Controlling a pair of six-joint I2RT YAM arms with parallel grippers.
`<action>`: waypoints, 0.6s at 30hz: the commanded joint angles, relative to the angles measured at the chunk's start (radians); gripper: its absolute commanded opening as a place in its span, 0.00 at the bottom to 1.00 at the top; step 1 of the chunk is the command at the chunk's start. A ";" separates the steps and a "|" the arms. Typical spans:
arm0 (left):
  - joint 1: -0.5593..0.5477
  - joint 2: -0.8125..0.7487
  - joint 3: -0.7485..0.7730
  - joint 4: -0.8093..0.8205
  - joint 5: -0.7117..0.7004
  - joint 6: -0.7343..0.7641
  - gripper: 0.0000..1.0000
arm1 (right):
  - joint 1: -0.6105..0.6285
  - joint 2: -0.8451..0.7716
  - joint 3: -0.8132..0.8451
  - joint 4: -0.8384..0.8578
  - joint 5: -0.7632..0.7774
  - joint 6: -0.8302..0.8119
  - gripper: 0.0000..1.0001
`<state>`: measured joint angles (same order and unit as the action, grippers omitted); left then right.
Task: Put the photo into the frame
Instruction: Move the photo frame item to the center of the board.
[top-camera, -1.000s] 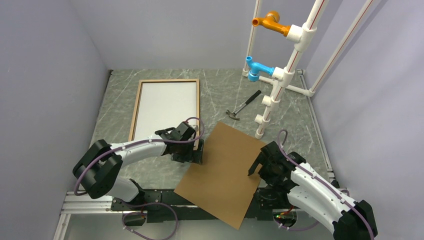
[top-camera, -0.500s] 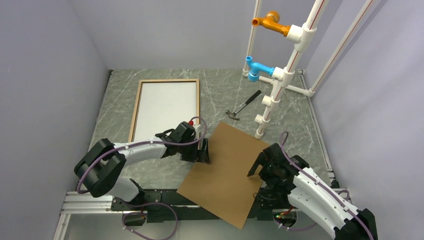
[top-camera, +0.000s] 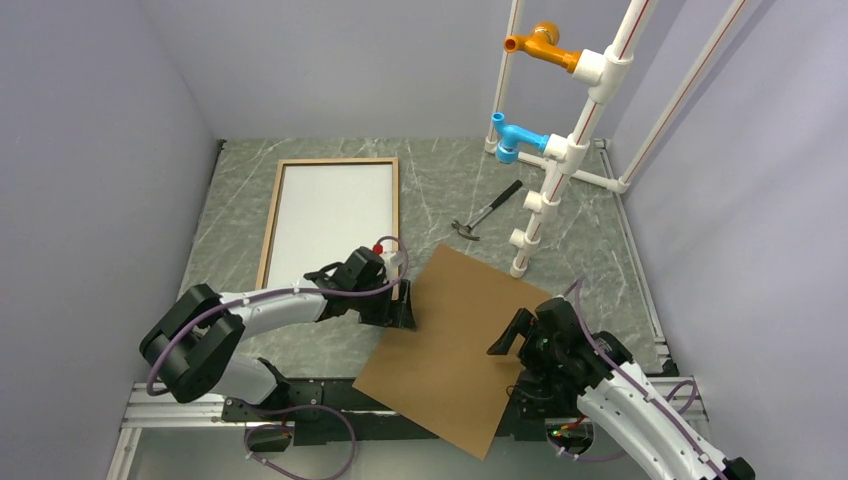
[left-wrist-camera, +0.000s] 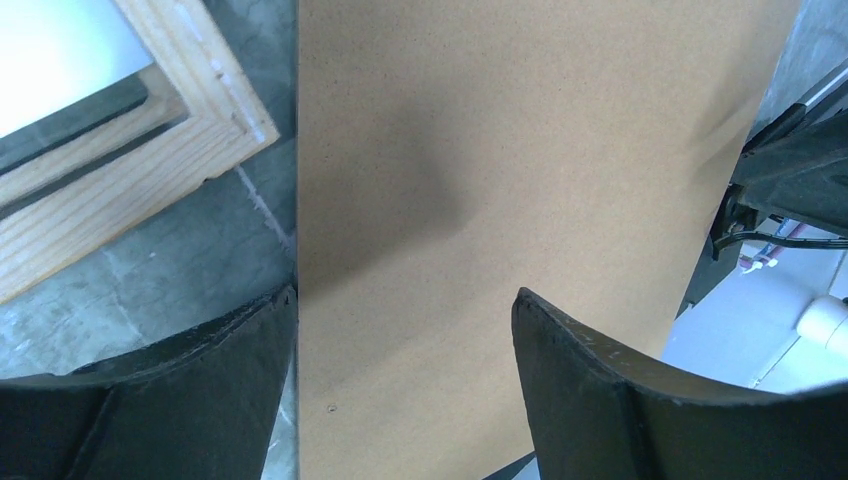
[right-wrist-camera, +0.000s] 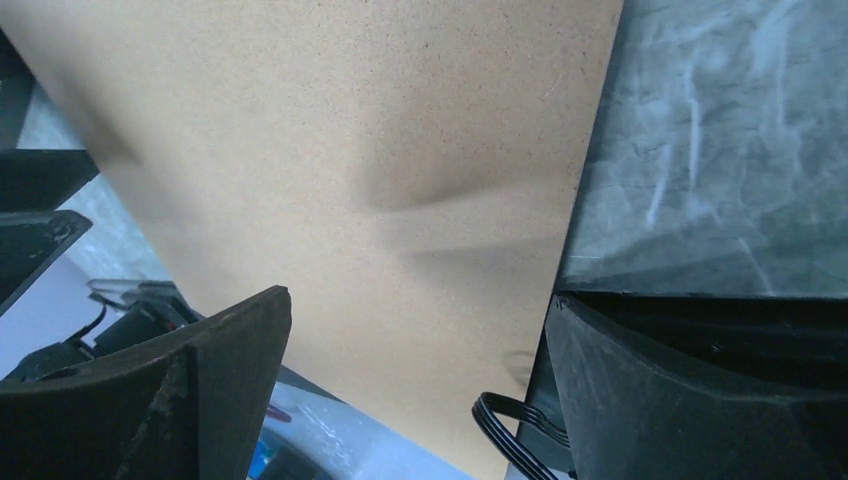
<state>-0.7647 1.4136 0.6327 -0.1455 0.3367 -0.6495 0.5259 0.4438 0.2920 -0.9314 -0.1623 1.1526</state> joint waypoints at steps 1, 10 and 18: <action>-0.008 -0.049 -0.025 -0.020 0.074 -0.019 0.79 | -0.004 -0.076 -0.035 0.375 -0.036 0.041 0.97; -0.010 -0.171 0.006 -0.075 0.086 -0.016 0.76 | -0.004 -0.107 0.019 0.357 -0.062 0.041 0.95; -0.020 -0.290 0.018 -0.100 0.096 0.004 0.77 | -0.006 -0.085 0.072 0.310 -0.072 0.027 0.95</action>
<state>-0.7563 1.1915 0.6079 -0.3016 0.3008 -0.6369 0.5205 0.3637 0.2871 -0.8608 -0.1890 1.1515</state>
